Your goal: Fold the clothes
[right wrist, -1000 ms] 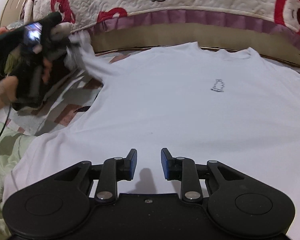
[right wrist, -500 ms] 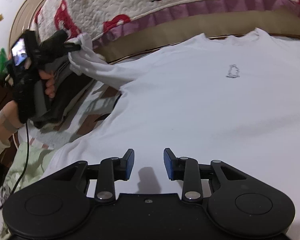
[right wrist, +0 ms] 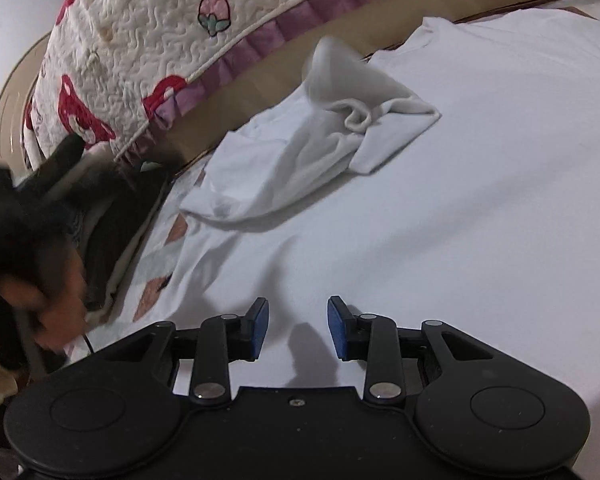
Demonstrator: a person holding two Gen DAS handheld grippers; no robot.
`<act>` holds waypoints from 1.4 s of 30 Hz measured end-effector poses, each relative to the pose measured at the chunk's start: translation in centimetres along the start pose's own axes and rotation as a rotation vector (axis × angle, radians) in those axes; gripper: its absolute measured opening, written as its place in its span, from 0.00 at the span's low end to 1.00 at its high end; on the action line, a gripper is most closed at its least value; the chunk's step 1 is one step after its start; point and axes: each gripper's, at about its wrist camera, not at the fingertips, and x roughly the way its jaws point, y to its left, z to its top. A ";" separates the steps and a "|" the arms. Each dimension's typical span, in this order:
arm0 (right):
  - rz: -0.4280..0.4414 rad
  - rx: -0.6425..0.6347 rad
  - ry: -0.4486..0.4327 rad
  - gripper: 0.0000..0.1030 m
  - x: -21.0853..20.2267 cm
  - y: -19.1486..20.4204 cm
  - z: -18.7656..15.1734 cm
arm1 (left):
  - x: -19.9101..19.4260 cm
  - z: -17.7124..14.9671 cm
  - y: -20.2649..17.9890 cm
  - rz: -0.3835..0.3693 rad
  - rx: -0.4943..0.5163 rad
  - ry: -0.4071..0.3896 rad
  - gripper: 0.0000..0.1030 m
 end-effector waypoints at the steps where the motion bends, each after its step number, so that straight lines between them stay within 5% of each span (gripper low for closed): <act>1: 0.003 0.002 -0.006 0.38 0.0 0.0 0.0 | 0.5 -0.7 0.2 0.008 0.013 0.031 0.69; 9: 0.001 0.051 -0.010 0.42 0.5 -1.3 -0.2 | 4.0 -3.2 2.1 0.077 0.157 0.209 0.69; 11: 0.001 0.043 -0.010 0.42 0.9 -1.0 -0.2 | 4.8 -3.7 2.3 0.107 0.165 0.241 0.60; 17: -0.115 -0.194 -0.018 0.42 0.2 0.9 0.5 | 5.2 -3.4 3.4 0.206 0.224 0.192 0.55; 20: -0.126 -0.209 -0.082 0.42 -1.3 1.0 2.8 | 5.9 -2.9 4.3 0.196 0.212 0.195 0.54; 22: -0.113 -0.185 -0.122 0.42 -1.5 0.9 5.1 | 6.6 -2.9 4.7 0.193 0.217 0.218 0.22; 23: -0.113 -0.185 -0.137 0.42 -1.2 0.7 6.4 | 6.9 -3.0 4.7 0.206 0.228 0.231 0.20; 28: -0.242 -0.187 -0.163 0.53 3.0 0.2 11.9 | 6.0 -3.5 5.0 0.236 0.144 0.190 0.10; 31: -0.348 -0.040 -0.136 0.53 5.7 -1.4 14.6 | 5.5 -3.8 5.6 0.234 0.081 0.182 0.10; 33: -0.330 0.025 -0.145 0.54 7.3 -1.6 15.7 | 5.5 -3.9 6.4 0.214 0.021 0.189 0.11; 37: -0.346 0.010 -0.021 0.55 12.3 -1.6 17.6 | 5.6 -4.1 7.0 0.188 -0.011 0.191 0.10; 38: -0.348 0.001 0.016 0.54 13.5 -1.6 17.8 | 5.6 -4.1 7.1 0.184 -0.010 0.190 0.10; 40: -0.407 -0.044 0.027 0.06 14.2 -1.8 17.9 | 5.6 -4.2 7.2 0.175 -0.010 0.189 0.11; 42: -0.413 -0.024 -0.072 0.06 11.9 -1.8 18.8 | 5.5 -4.3 7.7 0.155 -0.032 0.189 0.12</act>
